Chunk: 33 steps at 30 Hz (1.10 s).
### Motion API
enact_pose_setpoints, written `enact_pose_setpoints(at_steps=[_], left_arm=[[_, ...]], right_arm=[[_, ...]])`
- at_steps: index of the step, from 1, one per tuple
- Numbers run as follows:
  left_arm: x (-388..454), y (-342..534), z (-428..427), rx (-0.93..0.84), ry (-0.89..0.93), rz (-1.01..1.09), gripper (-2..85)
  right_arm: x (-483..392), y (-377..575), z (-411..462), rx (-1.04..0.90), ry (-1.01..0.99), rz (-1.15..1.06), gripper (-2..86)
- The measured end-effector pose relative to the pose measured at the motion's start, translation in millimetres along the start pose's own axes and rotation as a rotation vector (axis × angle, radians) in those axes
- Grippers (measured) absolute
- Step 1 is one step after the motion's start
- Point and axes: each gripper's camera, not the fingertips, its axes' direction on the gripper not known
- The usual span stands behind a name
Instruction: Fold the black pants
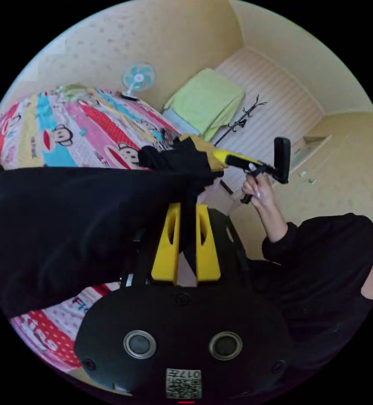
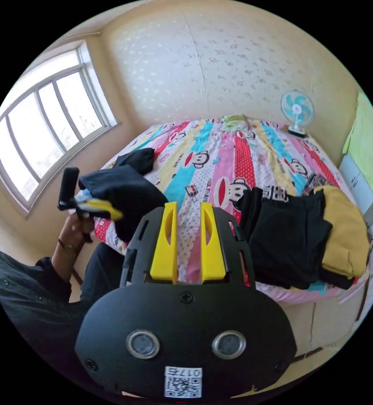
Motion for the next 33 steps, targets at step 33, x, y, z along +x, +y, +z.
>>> enact_pose_setpoints(at_steps=[33], left_arm=[[17.3,286.3,-132.3,0.519,-0.499,-0.739,18.3]], right_arm=[[-449.7,4.0,168.7,0.067,-0.077,-0.798,3.3]])
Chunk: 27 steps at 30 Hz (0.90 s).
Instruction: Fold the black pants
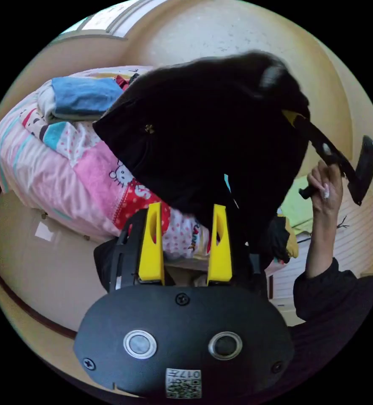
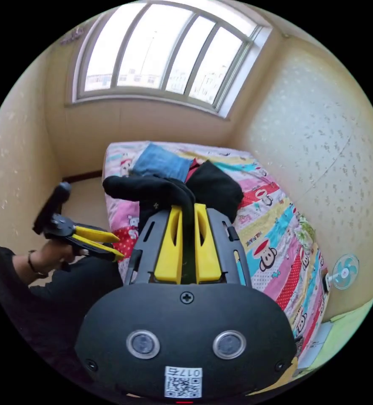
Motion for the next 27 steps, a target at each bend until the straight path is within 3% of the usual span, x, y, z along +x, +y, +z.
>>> enact_pose_setpoints(at_steps=[4,7,9,10,12,13,15,18,22,27], left_arm=[[-6.8,12.1,-28.2,0.185,-0.024,-0.087,22.1],[2.0,26.7,-70.0,0.393,0.119,-0.002,21.4],[8.8,24.3,-99.0,0.523,0.384,0.106,18.5],[12.2,19.2,-104.1,0.523,0.476,0.137,16.0],[38.9,-2.4,-135.0,0.497,0.834,0.237,8.4],[49.0,-2.3,-149.6,0.542,0.860,0.255,7.1],[104.2,-0.7,-226.7,0.729,0.850,0.446,6.1],[193.1,-14.5,-322.5,0.803,0.736,0.657,5.8],[275.0,-20.9,-408.4,0.919,0.731,0.805,5.7],[384.5,-57.3,-472.1,0.953,0.521,0.939,5.9]], right_arm=[[17.1,5.7,-141.8,0.220,0.030,0.027,2.6],[26.5,19.3,-244.7,0.362,0.027,0.028,2.3],[33.3,28.4,-304.4,0.436,0.023,0.025,2.2],[39.1,34.7,-341.6,0.485,0.023,0.030,2.1],[50.5,43.6,-395.8,0.552,0.043,0.048,1.9],[59.2,51.3,-434.1,0.609,0.082,0.058,1.9],[75.3,62.0,-491.9,0.693,0.148,0.065,1.8],[118.9,67.2,-576.0,0.810,0.184,0.100,1.8],[183.0,63.9,-678.7,0.945,0.043,0.094,1.9],[273.1,21.1,-737.4,0.929,0.136,0.214,2.2]])
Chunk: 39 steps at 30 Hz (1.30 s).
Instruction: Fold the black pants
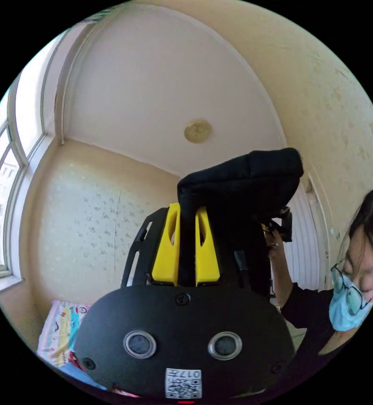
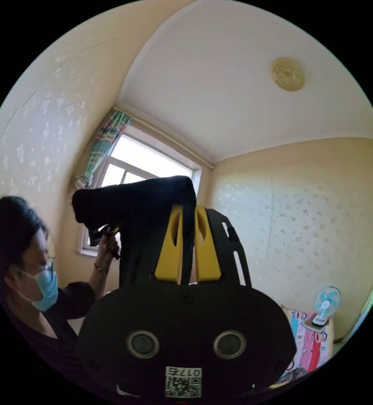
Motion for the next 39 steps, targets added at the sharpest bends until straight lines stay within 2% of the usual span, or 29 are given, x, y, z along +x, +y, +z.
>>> enact_pose_setpoints(at_steps=[3,6,7,8,9,10,11,13,14,16,18,19,21,23,25,27,28,32,33,35,37,39], left_arm=[[-39.4,-8.3,74.1,-0.113,-0.065,-0.064,5.9],[-108.9,29.0,172.1,-0.243,-0.183,-0.111,6.8],[-124.4,41.9,196.8,-0.273,-0.222,-0.080,7.3],[-161.4,74.4,245.2,-0.373,-0.287,-0.053,8.3],[-204.8,117.2,282.8,-0.511,-0.330,-0.121,9.2],[-224.4,140.9,294.6,-0.568,-0.345,-0.173,9.2],[-257.1,194.6,307.2,-0.657,-0.357,-0.255,9.3],[-287.8,277.9,304.3,-0.748,-0.376,-0.314,9.3],[-300.6,334.3,294.8,-0.825,-0.377,-0.340,9.5],[-307.2,424.8,272.1,-0.983,-0.311,-0.352,10.1],[-290.9,544.1,221.3,-1.202,-0.235,-0.363,10.9],[-283.9,569.8,206.3,-1.246,-0.224,-0.368,11.4],[-252.1,659.5,136.8,-1.387,-0.179,-0.479,13.3],[-229.1,699.6,86.7,-1.446,-0.191,-0.585,14.7],[-203.4,716.7,40.8,-1.462,-0.260,-0.629,14.9],[-166.7,703.7,-8.8,-1.316,-0.325,-0.615,14.0],[-159.7,702.8,-18.0,-1.305,-0.340,-0.634,13.8],[-129.2,727.2,-51.3,-1.329,-0.226,-0.975,6.6],[-125.9,725.8,-57.2,-1.269,-0.175,-1.068,5.2],[-126.2,717.0,-62.2,-1.187,-0.093,-1.144,5.1],[-132.0,706.2,-64.7,-1.252,-0.133,-1.155,6.3],[-137.7,677.9,-64.4,-1.369,-0.251,-1.034,10.1]], right_arm=[[108.1,-7.8,71.8,-0.104,0.014,0.163,2.9],[237.3,43.8,175.9,-0.212,0.092,0.356,4.5],[290.5,84.7,222.7,-0.203,0.143,0.424,5.5],[314.4,109.5,243.7,-0.206,0.172,0.455,6.0],[359.9,166.5,280.2,-0.288,0.240,0.565,7.0],[397.8,230.5,304.1,-0.408,0.308,0.703,7.9],[411.6,263.5,310.2,-0.454,0.338,0.753,8.1],[438.1,389.7,311.9,-0.579,0.375,0.782,8.6],[440.1,419.9,311.2,-0.633,0.355,0.759,8.7],[428.6,543.7,288.1,-0.864,0.258,0.661,9.3],[408.0,635.7,238.1,-0.971,0.229,0.680,9.5],[394.4,689.0,196.9,-1.022,0.209,0.747,9.8],[371.8,750.9,128.9,-1.033,0.170,0.895,10.6],[343.5,783.7,67.0,-1.007,0.158,0.981,11.9],[300.2,799.3,6.6,-0.999,0.144,1.023,13.0],[266.6,799.7,-21.7,-1.026,0.133,0.992,13.5],[246.7,796.3,-36.0,-1.030,0.131,0.951,13.7],[208.3,811.2,-55.6,-1.088,0.022,0.975,13.3],[200.7,819.1,-57.1,-1.112,0.000,0.980,11.8],[199.9,818.6,-61.5,-1.157,0.107,0.914,6.5],[204.5,826.0,-55.0,-1.322,-0.047,0.922,2.3],[193.3,802.6,-65.3,-1.268,-0.109,0.851,1.7]])
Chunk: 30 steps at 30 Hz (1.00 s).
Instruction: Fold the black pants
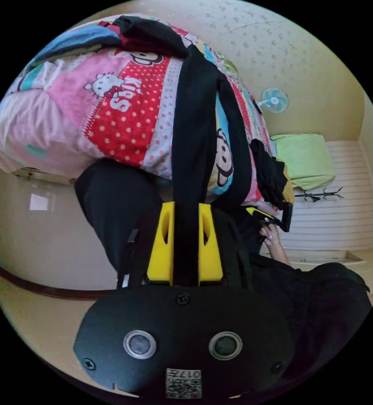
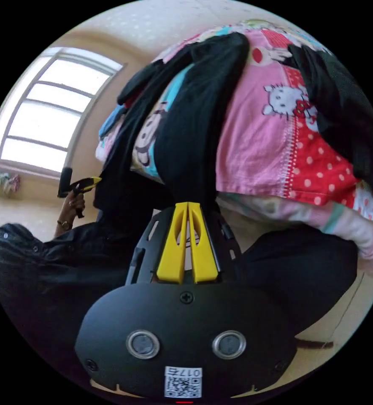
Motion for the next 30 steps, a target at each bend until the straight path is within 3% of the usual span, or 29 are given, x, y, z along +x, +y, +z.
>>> enact_pose_setpoints(at_steps=[2,4,6,7,11,15,18,24,30], left_arm=[[19.7,2.1,-26.5,0.077,-0.083,0.054,11.2],[48.1,0.5,-44.2,0.146,-0.077,0.156,11.4],[83.0,-11.1,-45.6,0.165,-0.018,0.256,11.6],[91.5,-14.6,-43.0,0.164,-0.010,0.278,11.6],[150.5,-32.0,-8.9,0.084,-0.038,0.413,12.2],[186.1,-24.7,19.3,0.022,-0.053,0.488,12.3],[191.5,-16.9,29.6,0.002,-0.069,0.475,12.3],[210.5,-16.9,34.8,-0.026,-0.133,0.495,10.3],[236.3,-61.5,66.0,-0.101,-0.165,0.518,10.2]], right_arm=[[-18.9,16.7,-20.6,0.057,0.008,-0.080,1.7],[-12.3,30.5,-34.1,0.132,0.193,0.005,3.1],[6.9,31.2,-31.7,0.140,0.228,0.055,7.0],[21.1,25.1,-22.3,0.102,0.211,0.085,12.1],[44.6,4.3,30.0,-0.074,0.196,0.144,14.0],[47.8,6.3,84.1,-0.151,0.214,0.164,12.5],[48.5,14.2,99.9,-0.174,0.206,0.165,4.6],[-62.4,44.5,49.5,-0.123,0.555,-0.099,2.6],[-105.9,70.1,10.9,-0.071,0.637,-0.188,2.3]])
